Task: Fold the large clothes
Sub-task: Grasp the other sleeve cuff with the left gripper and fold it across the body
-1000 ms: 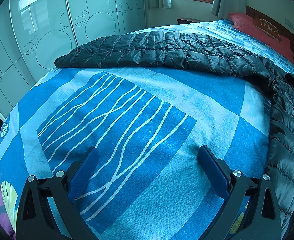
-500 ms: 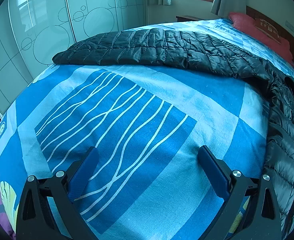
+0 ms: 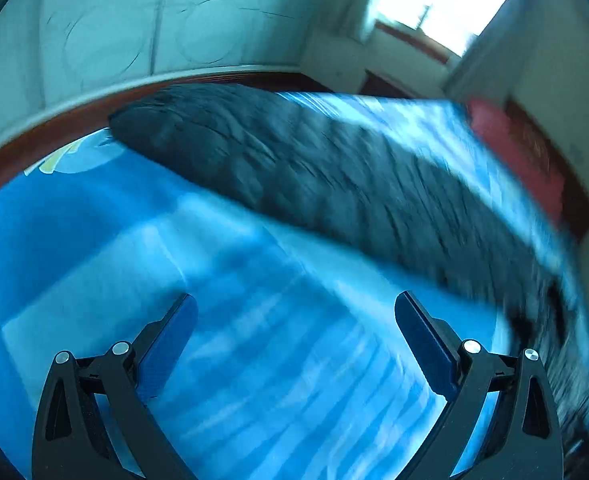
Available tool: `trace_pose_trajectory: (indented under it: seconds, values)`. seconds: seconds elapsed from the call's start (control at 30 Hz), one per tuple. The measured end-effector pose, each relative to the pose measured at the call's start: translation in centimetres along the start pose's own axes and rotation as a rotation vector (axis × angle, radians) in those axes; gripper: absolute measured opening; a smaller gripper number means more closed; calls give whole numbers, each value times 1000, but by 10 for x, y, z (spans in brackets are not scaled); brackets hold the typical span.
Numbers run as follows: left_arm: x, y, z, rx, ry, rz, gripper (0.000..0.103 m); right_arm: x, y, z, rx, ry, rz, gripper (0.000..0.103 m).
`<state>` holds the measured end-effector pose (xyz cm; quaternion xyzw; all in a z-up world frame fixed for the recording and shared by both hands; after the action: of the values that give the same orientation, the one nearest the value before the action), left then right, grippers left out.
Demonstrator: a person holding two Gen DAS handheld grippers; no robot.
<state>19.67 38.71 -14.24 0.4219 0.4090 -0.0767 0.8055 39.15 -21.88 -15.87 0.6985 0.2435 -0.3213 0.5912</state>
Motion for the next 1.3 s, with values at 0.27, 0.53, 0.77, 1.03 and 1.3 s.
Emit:
trace_pose_trajectory:
  seconds: [0.27,0.53,0.77,1.03,1.3]
  values:
    - [25,55,-60,-220,-92,101,97,0,0,-1,-13,-11,3,71]
    - [33,78,-83,-310,-102,164,70,0,0,-1,-20,-21,7,71]
    - [42,78,-99,-356,-87,164,15,-1,0,-1,-24,-22,8,71]
    - [21,95,-49,-193,-49,244,5,-1,0,0,-25,-23,9,71]
    - [-11,92,97,110,-196,281,5,-1,1,2,-19,-14,10,71]
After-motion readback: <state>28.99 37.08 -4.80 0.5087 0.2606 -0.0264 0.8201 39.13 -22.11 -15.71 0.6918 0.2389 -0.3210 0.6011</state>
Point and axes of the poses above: each gripper's, at about its wrist camera, not at the fingertips, and x roughly the way its jaws point, z to its right, y to its top, the point moved 1 cm from there along x, roughly the way its jaws point, and after that the axes turned 5 degrees about x, right-handed, at the moved point
